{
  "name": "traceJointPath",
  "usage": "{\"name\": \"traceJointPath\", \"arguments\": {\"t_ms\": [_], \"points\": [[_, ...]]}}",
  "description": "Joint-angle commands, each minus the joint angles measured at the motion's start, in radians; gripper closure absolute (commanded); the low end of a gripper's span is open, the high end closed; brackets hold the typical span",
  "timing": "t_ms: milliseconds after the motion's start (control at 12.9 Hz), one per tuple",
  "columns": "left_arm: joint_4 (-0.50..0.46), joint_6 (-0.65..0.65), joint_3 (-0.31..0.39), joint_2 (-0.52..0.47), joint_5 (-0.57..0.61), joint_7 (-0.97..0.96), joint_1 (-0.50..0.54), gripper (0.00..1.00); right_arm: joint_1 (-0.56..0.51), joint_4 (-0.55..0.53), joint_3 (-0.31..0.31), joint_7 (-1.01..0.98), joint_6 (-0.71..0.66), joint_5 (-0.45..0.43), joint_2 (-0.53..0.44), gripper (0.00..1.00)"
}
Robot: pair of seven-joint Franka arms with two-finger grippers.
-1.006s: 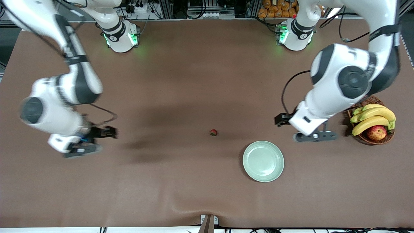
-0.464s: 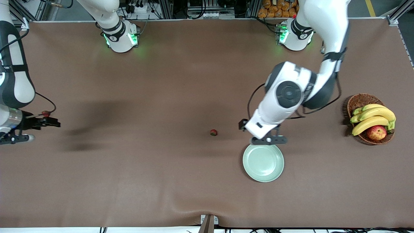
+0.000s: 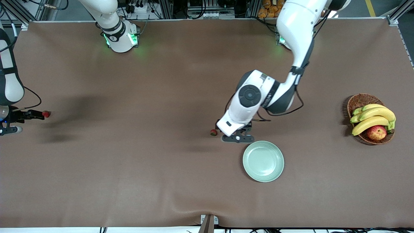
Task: Collect all strawberries into plate
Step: 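Grasp the strawberry with the left gripper while the right gripper grasps another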
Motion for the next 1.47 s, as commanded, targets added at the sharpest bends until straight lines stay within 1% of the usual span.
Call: {"name": "traceJointPath", "arguments": {"t_ms": [0, 232, 464, 619, 696, 774, 929, 1161, 1238, 1315, 1393], "points": [[0.025, 0.062, 0.012, 0.042, -0.012, -0.01, -0.037, 0.0, -0.069, -0.084, 0.025, -0.063, 0.118, -0.06, 0.004, 0.0], [0.024, 0.137, 0.013, 0.091, -0.011, -0.007, -0.06, 0.0, -0.108, -0.102, 0.025, -0.092, 0.142, -0.06, 0.06, 0.0], [0.024, 0.145, 0.013, 0.113, -0.009, 0.004, -0.079, 0.0, -0.126, -0.103, 0.026, -0.155, 0.143, -0.06, 0.076, 0.0], [0.024, 0.172, 0.013, 0.134, -0.005, 0.006, -0.094, 0.06, -0.129, -0.102, 0.025, -0.155, 0.145, -0.06, 0.077, 0.0], [0.024, 0.191, 0.013, 0.145, -0.003, 0.009, -0.102, 0.11, -0.137, -0.102, 0.026, -0.155, 0.145, -0.06, 0.079, 0.0], [0.024, 0.206, 0.013, 0.152, -0.001, 0.009, -0.103, 0.14, -0.145, -0.102, 0.026, -0.155, 0.148, -0.06, 0.094, 0.0], [0.022, 0.234, 0.015, 0.165, 0.011, 0.024, -0.117, 0.16, -0.154, -0.102, 0.025, -0.157, 0.177, -0.06, 0.105, 0.0], [0.022, 0.24, 0.013, 0.172, 0.08, 0.039, -0.117, 0.22, -0.151, -0.102, 0.025, -0.158, 0.177, -0.06, 0.104, 0.0], [0.02, 0.24, 0.013, 0.172, 0.095, 0.039, -0.117, 0.22, -0.151, -0.102, 0.025, -0.157, 0.177, -0.06, 0.104, 0.0], [0.02, 0.24, 0.013, 0.174, 0.097, 0.041, -0.116, 0.24, -0.151, -0.102, 0.026, -0.157, 0.178, -0.06, 0.104, 0.02], [0.02, 0.24, 0.013, 0.174, 0.098, 0.041, -0.116, 0.26, -0.151, -0.102, 0.026, -0.157, 0.177, -0.058, 0.104, 0.21]]}}
